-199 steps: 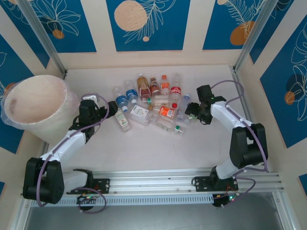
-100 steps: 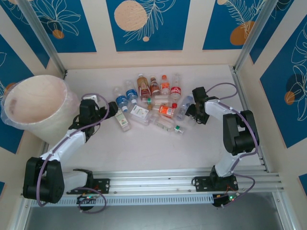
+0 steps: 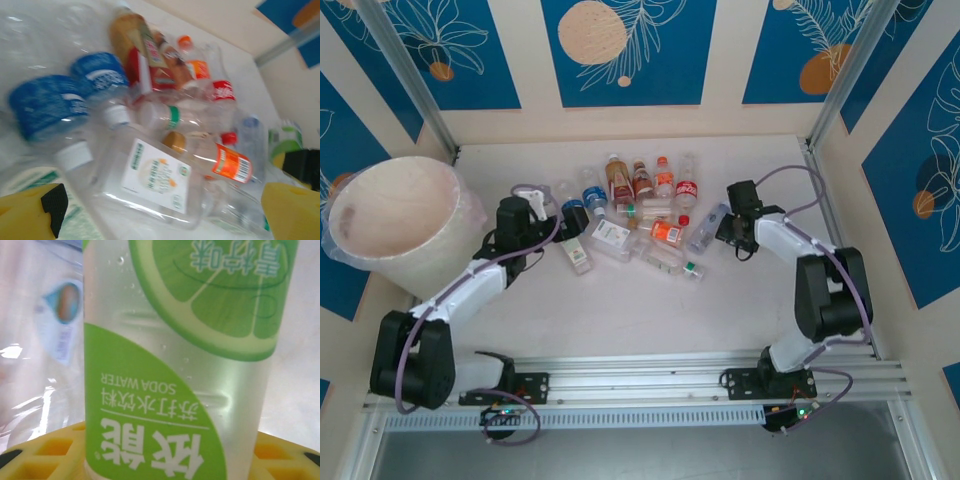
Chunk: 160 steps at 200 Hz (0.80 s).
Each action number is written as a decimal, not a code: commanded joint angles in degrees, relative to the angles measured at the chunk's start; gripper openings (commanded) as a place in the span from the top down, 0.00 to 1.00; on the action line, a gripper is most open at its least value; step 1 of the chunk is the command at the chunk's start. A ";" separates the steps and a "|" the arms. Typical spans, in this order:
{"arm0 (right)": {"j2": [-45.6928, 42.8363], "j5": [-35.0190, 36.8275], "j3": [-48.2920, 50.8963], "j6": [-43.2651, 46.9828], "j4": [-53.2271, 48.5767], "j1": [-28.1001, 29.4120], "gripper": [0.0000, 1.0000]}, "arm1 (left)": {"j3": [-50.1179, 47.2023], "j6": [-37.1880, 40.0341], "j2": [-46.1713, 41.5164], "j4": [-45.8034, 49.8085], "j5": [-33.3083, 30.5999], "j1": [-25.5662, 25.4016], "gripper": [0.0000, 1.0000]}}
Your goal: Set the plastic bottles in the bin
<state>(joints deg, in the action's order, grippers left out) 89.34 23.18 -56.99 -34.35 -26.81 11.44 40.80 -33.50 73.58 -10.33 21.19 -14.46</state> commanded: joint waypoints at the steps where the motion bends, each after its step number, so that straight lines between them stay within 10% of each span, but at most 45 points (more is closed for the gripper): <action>1: -7.61 1.98 1.08 0.80 0.97 1.97 0.53 | 3.97 -2.79 2.51 -6.11 12.29 -1.72 0.00; 70: -20.66 -30.82 10.48 12.11 27.89 9.41 0.52 | 13.81 -9.92 9.39 -3.74 12.52 -10.24 0.00; 160: -10.78 -34.96 0.74 20.22 22.69 22.81 0.48 | 21.15 -6.97 9.48 3.71 4.51 -14.72 0.00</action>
<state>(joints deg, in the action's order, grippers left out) 76.71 -8.43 -51.64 -17.21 -2.24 33.36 60.03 -43.31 84.40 -9.34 28.64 -28.93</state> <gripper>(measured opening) 0.520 0.999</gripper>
